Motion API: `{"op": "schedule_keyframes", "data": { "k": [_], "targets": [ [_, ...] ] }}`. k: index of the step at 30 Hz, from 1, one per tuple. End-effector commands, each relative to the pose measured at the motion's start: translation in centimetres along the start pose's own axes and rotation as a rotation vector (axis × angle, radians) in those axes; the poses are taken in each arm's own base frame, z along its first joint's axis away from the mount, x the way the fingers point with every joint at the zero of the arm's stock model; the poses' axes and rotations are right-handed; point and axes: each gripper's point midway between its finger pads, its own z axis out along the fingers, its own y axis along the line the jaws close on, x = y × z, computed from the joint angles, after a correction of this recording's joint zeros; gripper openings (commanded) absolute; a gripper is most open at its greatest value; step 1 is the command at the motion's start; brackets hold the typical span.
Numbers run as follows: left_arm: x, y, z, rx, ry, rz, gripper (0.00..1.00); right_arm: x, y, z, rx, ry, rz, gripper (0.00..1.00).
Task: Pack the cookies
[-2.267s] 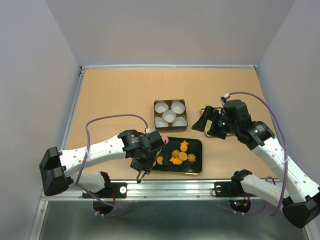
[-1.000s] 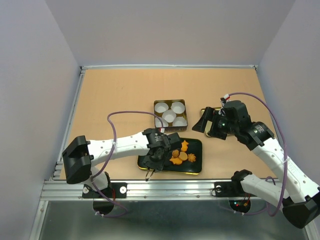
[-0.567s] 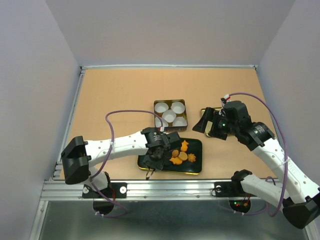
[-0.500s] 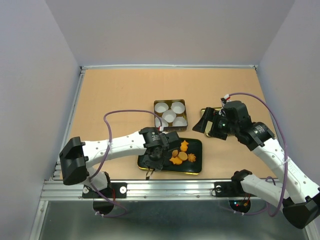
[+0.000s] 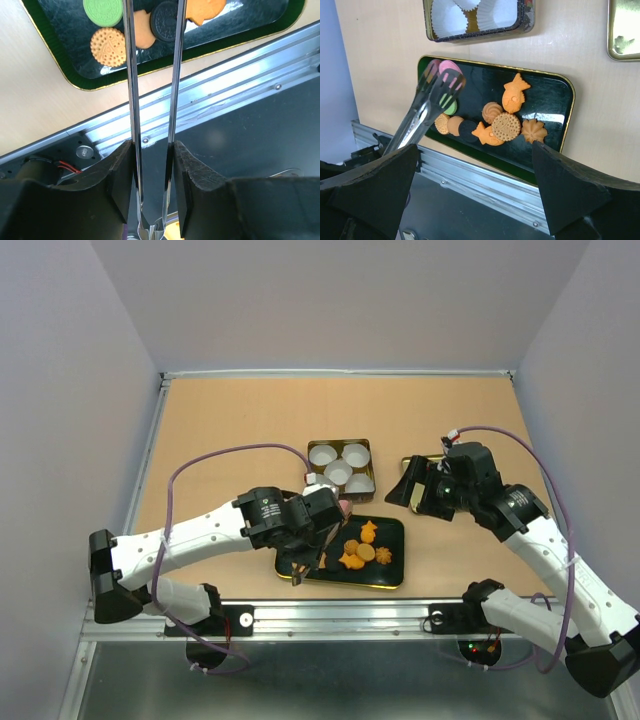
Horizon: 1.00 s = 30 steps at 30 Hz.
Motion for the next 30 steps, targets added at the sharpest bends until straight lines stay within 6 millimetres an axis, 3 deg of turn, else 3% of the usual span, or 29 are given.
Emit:
{"op": "schedule_keyframes", "data": {
  "k": [1,8,10,17,21,25,30],
  "targets": [
    [-1.9,0.0,-2.6,0.027,-0.112,-0.022,0.16,0.1,-0.3,0.1,0.007,-0.002,-0.004,1.00],
    [-4.0,-0.6,-2.4,-0.006,-0.143,-0.012,0.15,-0.1,-0.1,0.1,0.008,-0.005,0.003,1.00],
    [-5.8,-0.3,-2.4,-0.034,-0.170,-0.031,0.15,-0.1,-0.1,0.1,0.006,-0.004,0.004,1.00],
    [-12.4,3.6,-3.0,-0.088,-0.244,-0.127,0.11,-0.3,0.3,-0.1,-0.002,-0.008,0.002,1.00],
    [-14.9,5.8,-2.4,-0.142,-0.249,-0.133,0.11,-0.5,0.5,-0.2,-0.006,-0.008,-0.006,1.00],
    [-16.2,6.7,-1.2,-0.181,-0.229,-0.112,0.09,-0.7,0.7,-0.4,-0.010,-0.011,-0.014,1.00],
    [-16.3,7.3,0.2,-0.210,-0.201,-0.090,0.09,-0.9,0.7,-0.4,-0.006,-0.015,-0.026,1.00]
  ]
}}
